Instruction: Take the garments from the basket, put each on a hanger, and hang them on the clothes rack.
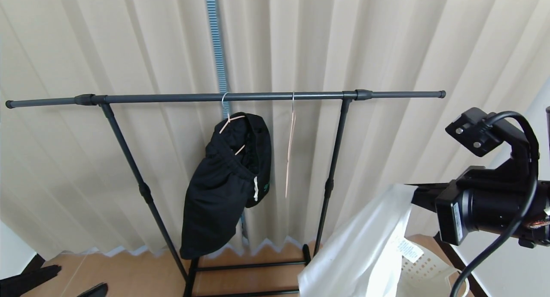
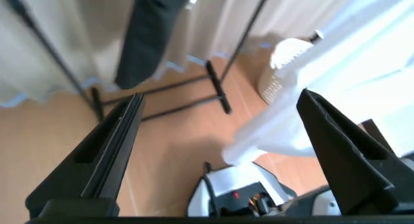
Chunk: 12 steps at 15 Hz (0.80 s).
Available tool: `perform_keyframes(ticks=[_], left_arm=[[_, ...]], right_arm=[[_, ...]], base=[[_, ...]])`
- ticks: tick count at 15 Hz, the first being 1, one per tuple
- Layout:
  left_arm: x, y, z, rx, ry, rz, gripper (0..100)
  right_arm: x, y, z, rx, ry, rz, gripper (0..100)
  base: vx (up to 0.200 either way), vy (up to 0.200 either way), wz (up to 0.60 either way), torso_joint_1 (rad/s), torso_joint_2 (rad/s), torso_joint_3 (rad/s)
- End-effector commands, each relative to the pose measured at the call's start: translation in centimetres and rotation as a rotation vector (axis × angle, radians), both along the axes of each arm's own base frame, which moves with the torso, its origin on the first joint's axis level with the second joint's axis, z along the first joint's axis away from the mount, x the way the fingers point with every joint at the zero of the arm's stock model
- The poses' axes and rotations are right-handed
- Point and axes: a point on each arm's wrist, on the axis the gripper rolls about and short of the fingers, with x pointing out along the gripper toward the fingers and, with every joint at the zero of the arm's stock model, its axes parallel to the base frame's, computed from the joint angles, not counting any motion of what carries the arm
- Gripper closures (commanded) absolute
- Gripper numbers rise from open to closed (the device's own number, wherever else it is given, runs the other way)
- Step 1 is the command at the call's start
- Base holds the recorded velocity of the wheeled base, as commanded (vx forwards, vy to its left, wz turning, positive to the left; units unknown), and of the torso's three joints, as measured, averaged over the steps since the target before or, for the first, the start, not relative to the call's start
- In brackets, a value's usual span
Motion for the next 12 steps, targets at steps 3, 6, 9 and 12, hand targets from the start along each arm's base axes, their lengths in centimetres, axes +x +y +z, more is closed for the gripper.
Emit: perform_keyframes(ticks=[3, 6, 9, 12], left_arm=[[8.6, -8.2, -0.5, 0.031, 0.169, -0.267, 0], [10.8, -11.5, 0.0, 0.045, 0.179, -0.336, 0], [12.6, -14.2, -0.6, 0.065, 0.21, -0.374, 0], [13.8, -17.2, -1.5, 0.027, 0.234, -0.374, 0]], right_arm=[[1.2, 1.0, -0.4, 0.009, 0.01, -0.078, 100], [4.1, 4.5, -0.2, -0.052, -0.026, -0.139, 100], [6.6, 6.3, -0.6, -0.099, -0.049, -0.234, 100], [7.6, 7.8, -1.5, -0.034, -0.059, -0.258, 100]], base=[[0.0, 0.0, 0.0, 0.0, 0.0, 0.0], [0.0, 0.0, 0.0, 0.0, 0.0, 0.0], [0.0, 0.0, 0.0, 0.0, 0.0, 0.0], [0.0, 0.0, 0.0, 0.0, 0.0, 0.0]])
